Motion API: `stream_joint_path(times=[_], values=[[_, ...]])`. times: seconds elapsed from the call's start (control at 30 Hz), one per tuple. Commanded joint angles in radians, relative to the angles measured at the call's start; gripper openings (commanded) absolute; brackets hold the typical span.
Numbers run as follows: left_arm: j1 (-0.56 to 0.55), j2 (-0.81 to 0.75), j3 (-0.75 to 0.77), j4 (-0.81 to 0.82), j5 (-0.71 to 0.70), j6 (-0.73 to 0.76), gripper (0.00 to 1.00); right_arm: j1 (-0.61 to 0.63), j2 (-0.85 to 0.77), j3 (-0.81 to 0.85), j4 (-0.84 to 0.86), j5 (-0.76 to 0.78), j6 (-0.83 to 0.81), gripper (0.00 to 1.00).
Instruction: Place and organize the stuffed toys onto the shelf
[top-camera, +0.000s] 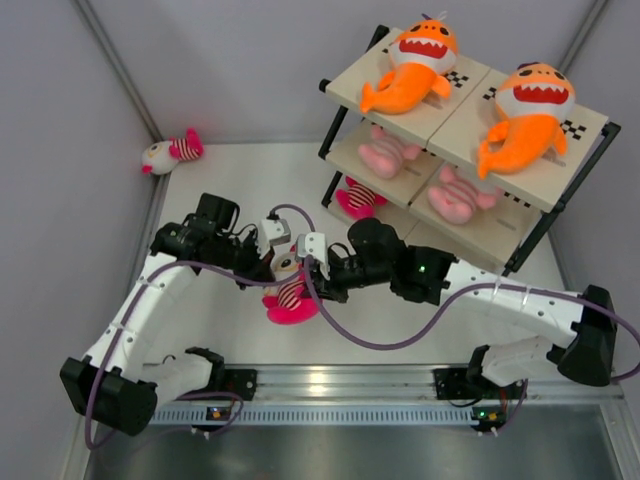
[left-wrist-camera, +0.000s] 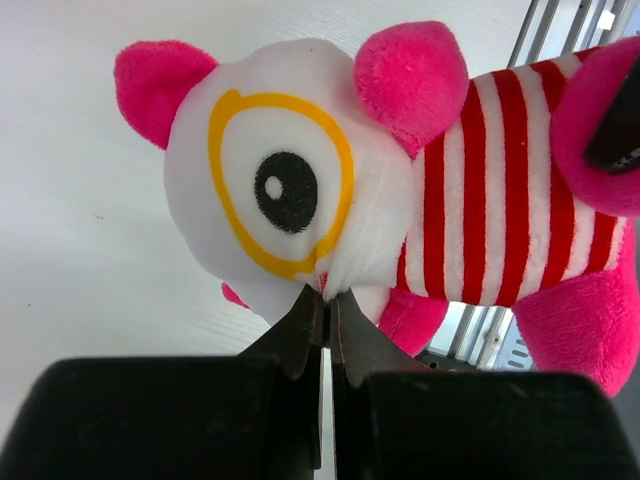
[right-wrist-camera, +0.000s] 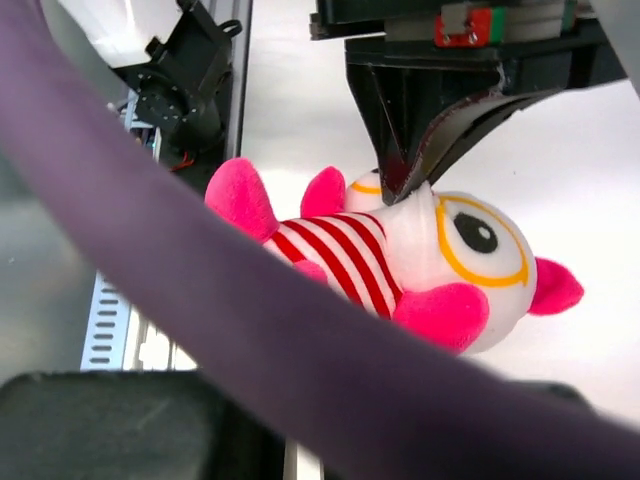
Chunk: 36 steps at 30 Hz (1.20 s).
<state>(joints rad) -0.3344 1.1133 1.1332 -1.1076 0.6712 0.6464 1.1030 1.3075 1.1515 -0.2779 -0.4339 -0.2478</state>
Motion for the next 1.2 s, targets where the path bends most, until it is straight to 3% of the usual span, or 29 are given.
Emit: stream_joint_path(times=[0.0, 0.1, 0.2, 0.37, 0.57, 0.77, 0.87, 1.0, 1.17], values=[[-0.005, -0.015, 0.048, -0.003, 0.080, 0.018, 0.00, 0.005, -0.028, -0.044, -0.001, 0.104, 0.090, 0.00], [-0.005, 0.016, 0.050, -0.001, 0.030, 0.004, 0.02, 0.004, -0.112, -0.128, 0.042, 0.208, 0.134, 0.00], [-0.003, 0.087, 0.085, -0.001, -0.088, -0.086, 0.45, 0.004, -0.181, -0.190, 0.040, 0.354, 0.169, 0.00], [-0.003, 0.174, 0.180, -0.003, -0.281, -0.289, 0.48, -0.002, -0.257, -0.265, 0.000, 0.570, 0.194, 0.00], [-0.003, 0.152, 0.172, -0.001, -0.328, -0.301, 0.48, -0.002, -0.316, -0.262, -0.041, 0.909, 0.200, 0.00], [-0.003, 0.118, 0.155, -0.001, -0.337, -0.280, 0.48, -0.003, -0.401, -0.283, 0.089, 1.107, -0.002, 0.00], [-0.003, 0.109, 0.148, 0.000, -0.346, -0.277, 0.48, -0.006, -0.404, -0.331, 0.185, 1.196, -0.199, 0.00], [-0.003, 0.106, 0.151, 0.000, -0.341, -0.278, 0.48, -0.057, -0.376, -0.470, 0.379, 1.135, -0.375, 0.00], [-0.003, 0.099, 0.145, -0.003, -0.346, -0.277, 0.48, -0.222, -0.309, -0.594, 0.537, 0.945, -0.418, 0.00]])
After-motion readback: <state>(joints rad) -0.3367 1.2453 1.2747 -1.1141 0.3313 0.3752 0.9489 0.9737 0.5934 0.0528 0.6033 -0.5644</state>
